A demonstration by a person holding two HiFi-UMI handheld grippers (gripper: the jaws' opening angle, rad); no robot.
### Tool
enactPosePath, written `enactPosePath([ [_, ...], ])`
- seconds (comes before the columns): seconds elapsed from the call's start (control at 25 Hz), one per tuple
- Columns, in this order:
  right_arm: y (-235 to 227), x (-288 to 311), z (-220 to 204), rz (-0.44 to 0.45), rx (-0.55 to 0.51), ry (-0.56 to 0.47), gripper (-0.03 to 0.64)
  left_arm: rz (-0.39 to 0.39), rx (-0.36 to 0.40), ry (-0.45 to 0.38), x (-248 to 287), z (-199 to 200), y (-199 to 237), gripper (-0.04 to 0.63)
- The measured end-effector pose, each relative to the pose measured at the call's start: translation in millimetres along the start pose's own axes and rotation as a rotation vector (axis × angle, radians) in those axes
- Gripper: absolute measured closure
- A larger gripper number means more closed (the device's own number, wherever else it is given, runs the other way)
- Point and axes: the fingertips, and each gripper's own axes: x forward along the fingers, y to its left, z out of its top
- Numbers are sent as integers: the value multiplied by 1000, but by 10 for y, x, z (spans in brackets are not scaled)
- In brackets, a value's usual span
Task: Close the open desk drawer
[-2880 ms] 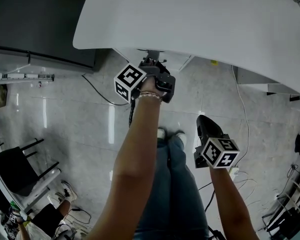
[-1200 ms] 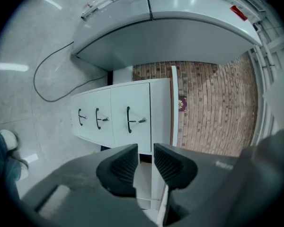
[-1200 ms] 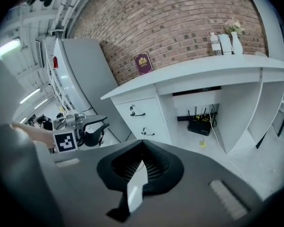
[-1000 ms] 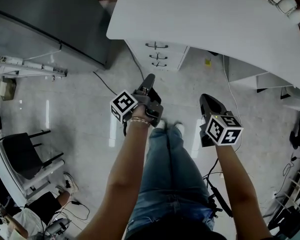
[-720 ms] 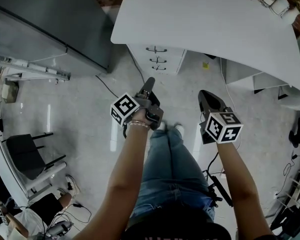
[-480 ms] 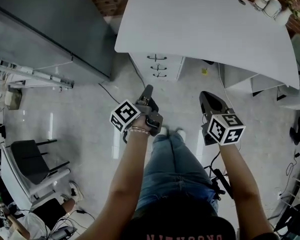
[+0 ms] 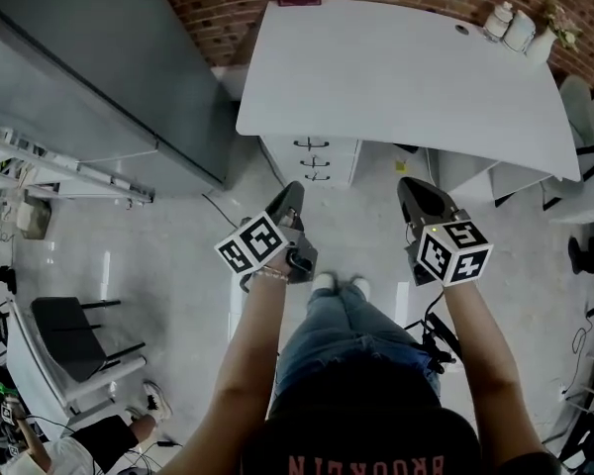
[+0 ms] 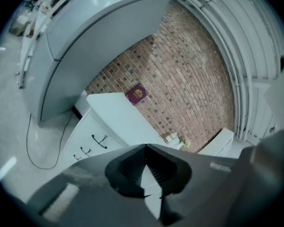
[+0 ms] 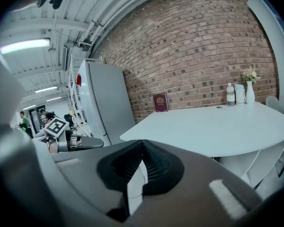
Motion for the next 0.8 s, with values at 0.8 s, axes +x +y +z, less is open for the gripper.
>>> enactPosePath([
  [0.8, 408, -365, 1278, -20, -222, -275, 618, -26, 725, -97, -178, 814, -1289, 595],
])
